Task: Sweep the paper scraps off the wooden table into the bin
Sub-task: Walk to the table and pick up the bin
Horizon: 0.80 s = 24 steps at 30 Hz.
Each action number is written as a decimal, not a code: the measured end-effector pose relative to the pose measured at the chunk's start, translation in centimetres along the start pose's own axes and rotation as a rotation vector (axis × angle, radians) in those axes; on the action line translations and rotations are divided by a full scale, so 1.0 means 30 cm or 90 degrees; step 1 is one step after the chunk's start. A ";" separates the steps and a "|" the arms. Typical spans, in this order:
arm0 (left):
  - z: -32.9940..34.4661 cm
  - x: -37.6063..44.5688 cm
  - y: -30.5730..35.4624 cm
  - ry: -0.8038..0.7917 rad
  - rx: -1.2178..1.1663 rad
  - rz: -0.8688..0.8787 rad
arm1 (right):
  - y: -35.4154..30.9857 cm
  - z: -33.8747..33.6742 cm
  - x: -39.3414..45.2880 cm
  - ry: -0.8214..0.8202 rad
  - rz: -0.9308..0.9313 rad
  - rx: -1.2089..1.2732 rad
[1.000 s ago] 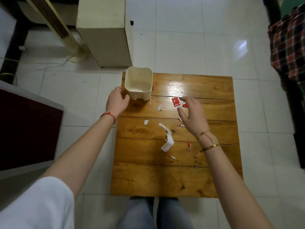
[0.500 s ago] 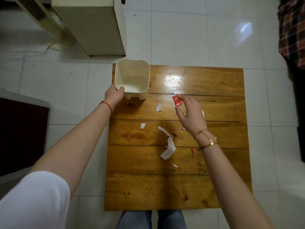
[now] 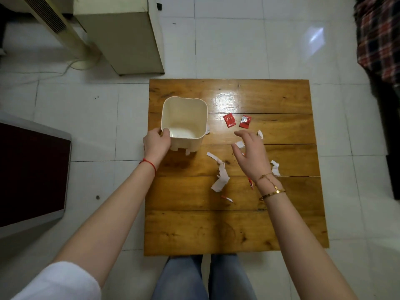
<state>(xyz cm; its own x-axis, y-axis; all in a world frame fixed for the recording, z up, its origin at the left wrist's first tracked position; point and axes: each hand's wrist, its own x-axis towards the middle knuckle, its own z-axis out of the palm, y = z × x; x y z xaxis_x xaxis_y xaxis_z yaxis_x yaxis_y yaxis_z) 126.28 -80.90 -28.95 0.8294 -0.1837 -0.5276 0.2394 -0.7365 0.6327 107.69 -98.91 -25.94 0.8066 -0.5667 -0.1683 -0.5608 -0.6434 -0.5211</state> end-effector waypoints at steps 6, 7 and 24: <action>0.015 -0.242 -0.092 -0.043 -0.046 0.051 | 0.027 0.006 -0.180 0.003 0.006 0.006; 0.016 -0.281 -0.106 -0.055 -0.057 0.052 | 0.035 0.008 -0.210 0.000 0.007 0.004; 0.230 -1.038 -0.477 0.008 -0.217 -0.086 | 0.364 0.008 -0.708 -0.062 -0.046 -0.011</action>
<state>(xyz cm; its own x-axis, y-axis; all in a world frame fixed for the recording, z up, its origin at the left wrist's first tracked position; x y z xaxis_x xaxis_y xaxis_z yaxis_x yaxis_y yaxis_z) 93.54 -69.12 -25.48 0.7844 -0.0896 -0.6137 0.5000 -0.4940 0.7113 84.48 -93.79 -28.26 0.8586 -0.4667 -0.2122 -0.5034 -0.6893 -0.5209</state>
